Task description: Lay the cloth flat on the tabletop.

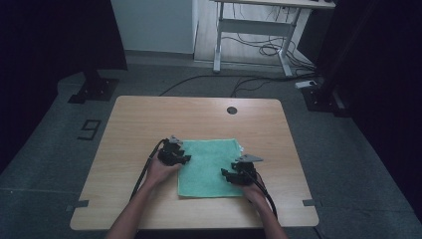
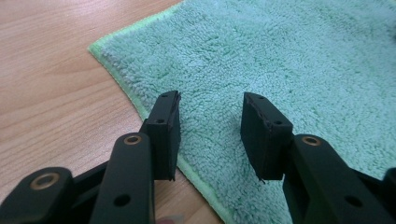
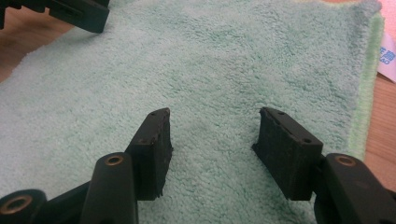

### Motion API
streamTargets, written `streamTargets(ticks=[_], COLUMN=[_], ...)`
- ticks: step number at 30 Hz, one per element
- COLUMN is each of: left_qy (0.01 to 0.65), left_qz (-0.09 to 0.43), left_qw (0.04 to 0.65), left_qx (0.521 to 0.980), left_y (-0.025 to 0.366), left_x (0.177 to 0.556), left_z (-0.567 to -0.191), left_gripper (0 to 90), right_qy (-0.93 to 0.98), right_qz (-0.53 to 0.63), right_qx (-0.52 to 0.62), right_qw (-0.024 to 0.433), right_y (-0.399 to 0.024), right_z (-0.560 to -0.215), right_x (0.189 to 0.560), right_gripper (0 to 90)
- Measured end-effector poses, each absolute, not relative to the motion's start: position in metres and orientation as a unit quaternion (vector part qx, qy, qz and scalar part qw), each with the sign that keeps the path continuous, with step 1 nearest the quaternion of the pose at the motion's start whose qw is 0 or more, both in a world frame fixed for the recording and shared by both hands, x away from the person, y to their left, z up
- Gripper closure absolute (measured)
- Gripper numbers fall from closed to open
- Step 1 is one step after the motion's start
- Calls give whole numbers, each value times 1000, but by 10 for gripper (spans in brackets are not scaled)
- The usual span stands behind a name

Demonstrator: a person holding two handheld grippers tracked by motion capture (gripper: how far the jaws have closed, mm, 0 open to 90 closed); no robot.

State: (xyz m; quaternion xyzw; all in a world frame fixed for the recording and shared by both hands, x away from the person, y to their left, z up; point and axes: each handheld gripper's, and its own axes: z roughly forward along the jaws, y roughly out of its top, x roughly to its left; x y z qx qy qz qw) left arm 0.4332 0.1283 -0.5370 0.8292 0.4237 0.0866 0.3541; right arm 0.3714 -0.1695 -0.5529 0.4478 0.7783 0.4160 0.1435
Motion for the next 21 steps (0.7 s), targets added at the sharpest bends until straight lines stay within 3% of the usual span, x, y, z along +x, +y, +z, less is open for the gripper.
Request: streamTargets(ticks=[8, 21], left_qy=[427, 427], left_qz=[101, 147], left_qw=[348, 369], left_qx=[829, 812], left_y=[131, 156], left_x=[429, 415], left_z=[-534, -508], left_gripper=[526, 516], right_qy=[777, 777], right_qz=[412, 461], right_qx=[445, 400], right_qw=[170, 153], right_y=[-167, -140], right_z=[-549, -529], right_x=[367, 348], right_gripper=[380, 337])
